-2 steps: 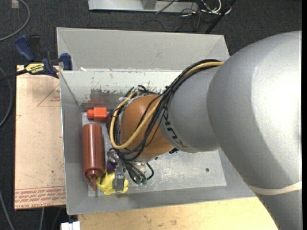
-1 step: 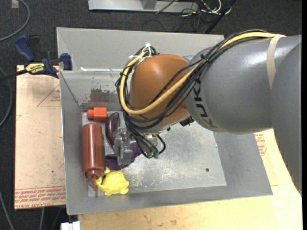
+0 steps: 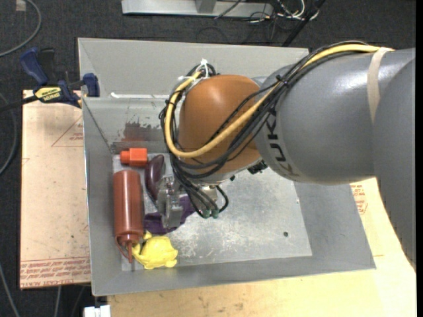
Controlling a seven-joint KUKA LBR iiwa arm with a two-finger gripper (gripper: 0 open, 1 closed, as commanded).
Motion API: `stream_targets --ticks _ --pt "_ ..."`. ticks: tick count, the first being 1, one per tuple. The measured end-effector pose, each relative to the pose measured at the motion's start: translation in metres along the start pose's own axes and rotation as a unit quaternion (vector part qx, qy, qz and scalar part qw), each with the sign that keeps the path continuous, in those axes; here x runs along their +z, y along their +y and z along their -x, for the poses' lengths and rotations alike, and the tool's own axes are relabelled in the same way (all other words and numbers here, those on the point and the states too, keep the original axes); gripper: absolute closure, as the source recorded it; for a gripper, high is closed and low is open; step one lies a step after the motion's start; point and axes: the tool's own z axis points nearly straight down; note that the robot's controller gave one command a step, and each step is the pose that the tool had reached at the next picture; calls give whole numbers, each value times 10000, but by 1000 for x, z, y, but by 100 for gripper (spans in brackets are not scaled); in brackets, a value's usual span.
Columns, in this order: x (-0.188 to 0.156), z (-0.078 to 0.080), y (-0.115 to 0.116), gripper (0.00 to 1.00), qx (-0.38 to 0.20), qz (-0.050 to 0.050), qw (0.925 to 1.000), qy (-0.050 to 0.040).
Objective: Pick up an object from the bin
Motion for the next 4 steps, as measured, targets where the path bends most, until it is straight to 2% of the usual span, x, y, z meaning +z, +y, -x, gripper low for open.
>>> stream_targets --ticks 1,2,3,4 --pt "9 -5 -13 100 -399 10 9992 -18" --pt "23 11 -30 100 -766 0 9971 -9" --pt "-102 13 -28 100 -684 15 9976 -37" --pt "-102 13 -29 100 -682 16 9977 -35"
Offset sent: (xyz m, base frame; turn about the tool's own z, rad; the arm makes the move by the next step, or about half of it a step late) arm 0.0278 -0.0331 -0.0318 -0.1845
